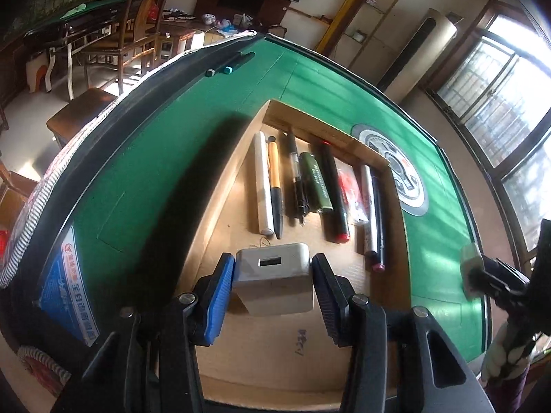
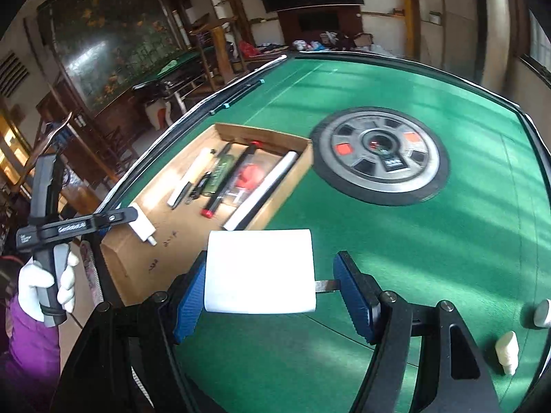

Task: Organize rigid objects
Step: 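Lower both white chargers into the box and open both tools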

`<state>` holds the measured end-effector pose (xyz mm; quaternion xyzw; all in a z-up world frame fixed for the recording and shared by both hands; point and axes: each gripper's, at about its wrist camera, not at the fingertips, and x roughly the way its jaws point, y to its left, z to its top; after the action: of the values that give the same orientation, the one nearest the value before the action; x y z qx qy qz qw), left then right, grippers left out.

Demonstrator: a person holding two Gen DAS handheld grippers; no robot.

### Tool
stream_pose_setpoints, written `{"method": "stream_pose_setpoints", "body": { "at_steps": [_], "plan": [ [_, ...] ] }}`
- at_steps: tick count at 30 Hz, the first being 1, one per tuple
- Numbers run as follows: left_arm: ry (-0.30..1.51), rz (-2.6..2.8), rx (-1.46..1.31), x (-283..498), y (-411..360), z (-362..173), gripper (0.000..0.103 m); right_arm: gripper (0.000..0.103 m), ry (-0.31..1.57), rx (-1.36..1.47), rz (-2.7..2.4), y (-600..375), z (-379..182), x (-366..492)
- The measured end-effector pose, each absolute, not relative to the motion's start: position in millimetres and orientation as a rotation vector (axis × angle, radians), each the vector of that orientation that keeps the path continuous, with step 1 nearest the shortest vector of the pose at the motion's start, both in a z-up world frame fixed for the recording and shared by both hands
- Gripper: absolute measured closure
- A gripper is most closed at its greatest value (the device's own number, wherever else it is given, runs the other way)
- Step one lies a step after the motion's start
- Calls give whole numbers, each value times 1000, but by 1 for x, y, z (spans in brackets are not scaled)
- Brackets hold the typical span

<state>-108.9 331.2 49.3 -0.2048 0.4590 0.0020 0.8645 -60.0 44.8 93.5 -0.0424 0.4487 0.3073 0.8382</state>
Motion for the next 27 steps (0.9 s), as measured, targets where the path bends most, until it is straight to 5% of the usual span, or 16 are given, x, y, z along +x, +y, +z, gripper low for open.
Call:
{"method": "stream_pose_setpoints", "body": {
  "at_steps": [9, 19, 27],
  "plan": [
    [1029, 38, -416, -82, 332, 27, 52, 32, 983, -307, 757, 152, 64, -76],
    [768, 44, -523, -176, 361, 84, 39, 32, 982, -546, 748, 217, 24, -74],
    [699, 76, -515, -205, 357, 94, 37, 32, 998, -434, 803, 235, 25, -55]
  ]
}}
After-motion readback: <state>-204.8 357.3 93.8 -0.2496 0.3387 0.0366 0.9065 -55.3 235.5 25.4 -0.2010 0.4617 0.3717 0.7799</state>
